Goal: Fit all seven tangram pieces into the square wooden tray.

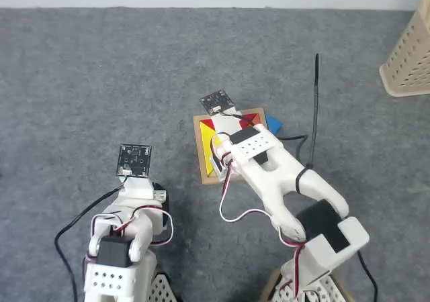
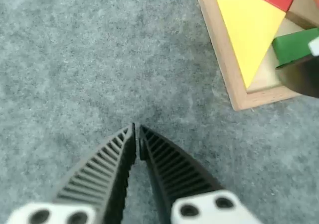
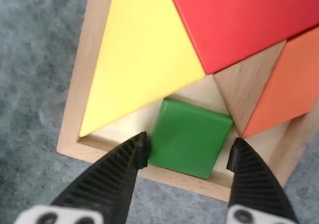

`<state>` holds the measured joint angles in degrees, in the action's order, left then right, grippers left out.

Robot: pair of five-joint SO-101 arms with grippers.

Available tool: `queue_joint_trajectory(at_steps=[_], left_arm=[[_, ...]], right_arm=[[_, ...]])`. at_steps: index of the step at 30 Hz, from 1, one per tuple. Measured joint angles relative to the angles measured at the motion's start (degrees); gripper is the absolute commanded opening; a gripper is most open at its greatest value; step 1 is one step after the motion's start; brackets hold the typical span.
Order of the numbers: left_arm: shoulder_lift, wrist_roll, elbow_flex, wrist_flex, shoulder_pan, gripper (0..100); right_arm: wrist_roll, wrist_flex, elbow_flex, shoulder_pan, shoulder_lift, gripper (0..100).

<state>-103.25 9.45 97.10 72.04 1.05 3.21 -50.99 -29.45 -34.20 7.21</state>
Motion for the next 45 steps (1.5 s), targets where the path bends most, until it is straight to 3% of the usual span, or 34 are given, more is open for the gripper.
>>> queue_joint_trajectory(at_steps=[6, 29, 32, 39, 45], left_arm=[[0.0, 0.0, 0.0, 0.0, 0.0, 1], [0.0, 0.0, 0.0, 0.0, 0.0, 1], [0.0, 0.0, 0.0, 0.0, 0.0, 1], [0.0, 0.0, 0.0, 0.0, 0.0, 1], [0.0, 0.0, 0.0, 0.0, 0.0, 1]], right_arm=[[-0.09, 0.0, 0.09, 0.35, -0.09, 1.9], [-0.26, -4.84, 0.26, 0.09, -7.91, 1.6], [-6.77, -4.84, 0.26, 0.09, -7.91, 1.5], [-31.56, -4.84, 0.26, 0.09, -7.91, 1.6], [-41.49, -4.57, 0.26, 0.09, -7.91, 1.7]])
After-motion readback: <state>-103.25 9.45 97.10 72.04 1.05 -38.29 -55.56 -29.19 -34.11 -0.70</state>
